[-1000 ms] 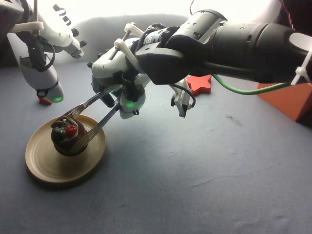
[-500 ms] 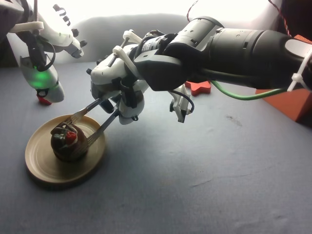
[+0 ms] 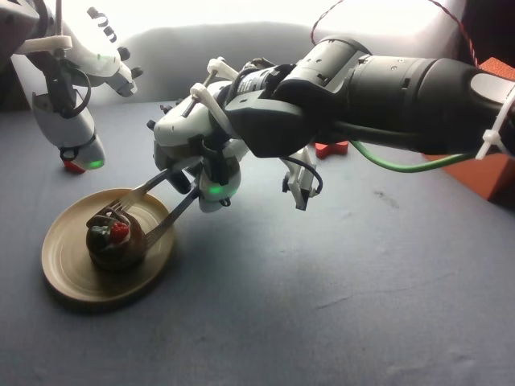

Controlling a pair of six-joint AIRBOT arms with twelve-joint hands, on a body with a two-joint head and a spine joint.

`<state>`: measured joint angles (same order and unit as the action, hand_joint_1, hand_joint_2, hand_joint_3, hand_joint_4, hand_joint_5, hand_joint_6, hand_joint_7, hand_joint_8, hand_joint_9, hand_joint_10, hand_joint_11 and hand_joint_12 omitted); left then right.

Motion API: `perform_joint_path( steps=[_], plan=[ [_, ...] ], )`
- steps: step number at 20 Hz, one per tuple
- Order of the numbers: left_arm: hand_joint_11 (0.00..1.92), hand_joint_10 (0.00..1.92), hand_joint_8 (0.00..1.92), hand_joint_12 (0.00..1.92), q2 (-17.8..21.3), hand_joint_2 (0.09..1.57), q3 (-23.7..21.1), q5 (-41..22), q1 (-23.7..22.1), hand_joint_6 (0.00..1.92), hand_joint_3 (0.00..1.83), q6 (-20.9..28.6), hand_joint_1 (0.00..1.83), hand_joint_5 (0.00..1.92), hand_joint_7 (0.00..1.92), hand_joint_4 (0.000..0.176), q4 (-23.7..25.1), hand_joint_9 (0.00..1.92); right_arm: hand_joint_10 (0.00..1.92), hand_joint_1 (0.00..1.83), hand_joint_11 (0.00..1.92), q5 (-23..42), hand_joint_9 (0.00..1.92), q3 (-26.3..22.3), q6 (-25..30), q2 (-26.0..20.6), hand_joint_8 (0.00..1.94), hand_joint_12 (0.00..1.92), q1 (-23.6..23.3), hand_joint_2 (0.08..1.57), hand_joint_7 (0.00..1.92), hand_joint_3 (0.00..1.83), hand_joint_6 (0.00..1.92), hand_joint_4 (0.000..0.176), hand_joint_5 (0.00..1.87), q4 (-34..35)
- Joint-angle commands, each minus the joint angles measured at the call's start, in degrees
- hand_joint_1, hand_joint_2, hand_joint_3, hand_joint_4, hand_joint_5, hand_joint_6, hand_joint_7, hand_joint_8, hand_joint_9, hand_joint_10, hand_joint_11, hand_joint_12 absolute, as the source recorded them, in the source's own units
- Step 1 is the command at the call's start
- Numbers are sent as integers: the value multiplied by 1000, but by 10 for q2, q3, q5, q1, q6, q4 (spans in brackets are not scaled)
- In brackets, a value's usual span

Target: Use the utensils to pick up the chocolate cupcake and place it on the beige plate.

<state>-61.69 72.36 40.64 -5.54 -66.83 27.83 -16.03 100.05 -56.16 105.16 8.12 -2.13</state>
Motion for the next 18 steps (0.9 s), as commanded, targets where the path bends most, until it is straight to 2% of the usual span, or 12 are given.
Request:
perform_joint_path(
  steps=[1, 4, 5, 6, 7, 9, 11, 12, 13, 18],
  plan=[
    [0, 4, 6, 433, 4, 1049, 0, -31, -4, 7, 0, -3, 427, 196, 201, 0, 25, 176, 1576, 1315, 904, 57, 766, -1, 1, -4, 1485, 1649, -3, 1257, 662, 0, 1385, 0, 644, -1],
    [0, 4, 5, 380, 4, 1048, 1, -31, -4, 3, 0, -3, 422, 197, 190, 0, 25, 163, 1668, 1319, 863, 58, 734, -1, 0, -5, 1568, 1718, 2, 1266, 618, 2, 1283, 0, 676, -1],
    [0, 6, 7, 409, 4, 1046, 1, -31, -4, 5, 0, -3, 432, 209, 204, 0, 25, 178, 1560, 1330, 890, 58, 792, -1, 0, -6, 1473, 1663, 3, 1235, 679, 0, 1213, 0, 735, -1],
    [0, 2, 2, 387, 4, 1050, 1, -31, -4, 1, 1, -3, 432, 195, 192, 0, 25, 165, 1530, 1330, 887, 59, 799, -1, 1, -7, 1447, 1646, 3, 1229, 694, 0, 1218, 0, 743, -1],
    [0, 2, 3, 382, 4, 1050, 1, -31, -4, 2, 1, -3, 436, 197, 194, 0, 25, 164, 1557, 1198, 893, 60, 752, -1, 1, -7, 1504, 1657, 3, 1240, 720, 0, 1246, 0, 765, -1],
    [0, 0, 0, 379, 4, 1052, 0, -31, -4, 1, 1, -3, 433, 194, 186, 0, 25, 155, 1575, 1165, 876, 64, 725, -1, 1, -8, 1501, 1667, 4, 1242, 737, 1, 1266, 0, 760, -1],
    [0, 5, 4, 456, 4, 1047, 0, -31, -4, 4, 0, -3, 440, 219, 206, 0, 25, 177, 1528, 1158, 826, 64, 718, 0, 0, -8, 1459, 1689, 4, 1243, 752, 0, 1308, 0, 741, -1],
    [0, 1, 2, 450, 4, 1051, 0, -31, -4, 1, 1, -3, 437, 213, 197, 0, 25, 169, 1524, 1292, 818, 64, 780, 0, 0, -8, 1383, 1683, 4, 1228, 730, 0, 1282, 0, 726, -1],
    [0, 0, 0, 424, 4, 1055, 0, -31, -4, 0, 2, -3, 426, 193, 191, 0, 25, 166, 1536, 1320, 831, 64, 788, 0, -1, -8, 1413, 1682, 4, 1225, 700, 0, 1230, 0, 744, -1],
    [0, 2, 2, 426, 5, 1049, 0, -31, -4, 3, 0, -3, 434, 203, 199, 0, 25, 175, 1507, 1326, 836, 64, 802, -1, -1, -9, 1395, 1628, 5, 1222, 687, 0, 1250, 0, 750, -1]
  ],
)
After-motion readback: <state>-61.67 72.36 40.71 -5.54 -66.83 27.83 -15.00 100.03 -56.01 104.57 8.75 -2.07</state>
